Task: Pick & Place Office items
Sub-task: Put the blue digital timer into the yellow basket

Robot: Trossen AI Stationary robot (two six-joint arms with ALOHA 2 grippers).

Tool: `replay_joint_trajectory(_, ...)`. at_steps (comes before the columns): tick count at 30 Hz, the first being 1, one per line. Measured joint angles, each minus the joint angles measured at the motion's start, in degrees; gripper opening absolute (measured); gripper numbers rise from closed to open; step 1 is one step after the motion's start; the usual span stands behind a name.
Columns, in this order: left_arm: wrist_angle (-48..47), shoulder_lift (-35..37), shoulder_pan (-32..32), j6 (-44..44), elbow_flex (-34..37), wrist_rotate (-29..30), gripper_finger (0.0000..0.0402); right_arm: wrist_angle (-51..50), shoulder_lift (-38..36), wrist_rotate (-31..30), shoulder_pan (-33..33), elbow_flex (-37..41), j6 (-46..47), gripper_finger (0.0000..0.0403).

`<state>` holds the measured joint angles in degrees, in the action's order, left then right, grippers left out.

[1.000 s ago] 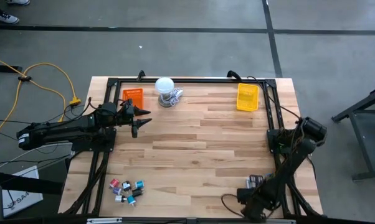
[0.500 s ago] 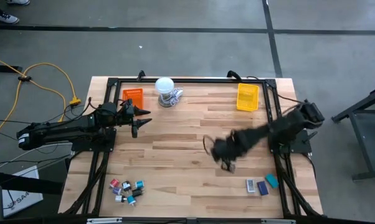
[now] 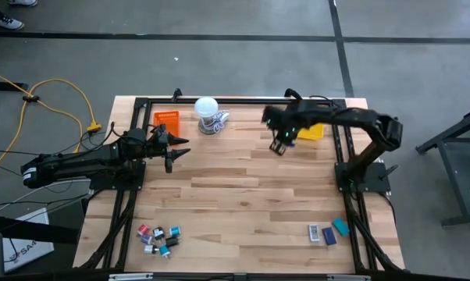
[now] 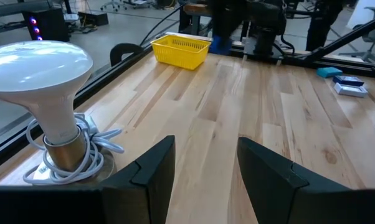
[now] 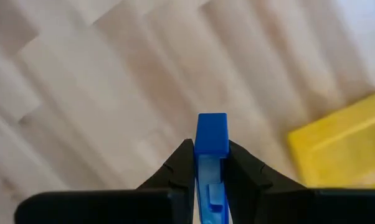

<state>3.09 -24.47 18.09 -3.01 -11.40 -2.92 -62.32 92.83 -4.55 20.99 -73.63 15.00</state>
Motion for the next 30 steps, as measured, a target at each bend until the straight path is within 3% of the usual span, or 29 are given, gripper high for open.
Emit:
replay_joint_trajectory(9,0.0,0.0,0.0,0.0,0.0,0.0,0.0167,-0.2,-5.9,0.0,17.9,0.0,-3.6,0.0050)
replay_joint_trajectory(15,0.0,0.0,0.0,0.0,0.0,0.0,0.0167,0.7,-6.3,-0.1,26.3,0.7,-4.7,0.0050)
replay_joint_trajectory(30,0.0,0.0,0.0,0.0,0.0,0.0,0.0167,12.0,-2.3,-2.0,29.9,11.1,-4.8,0.0050)
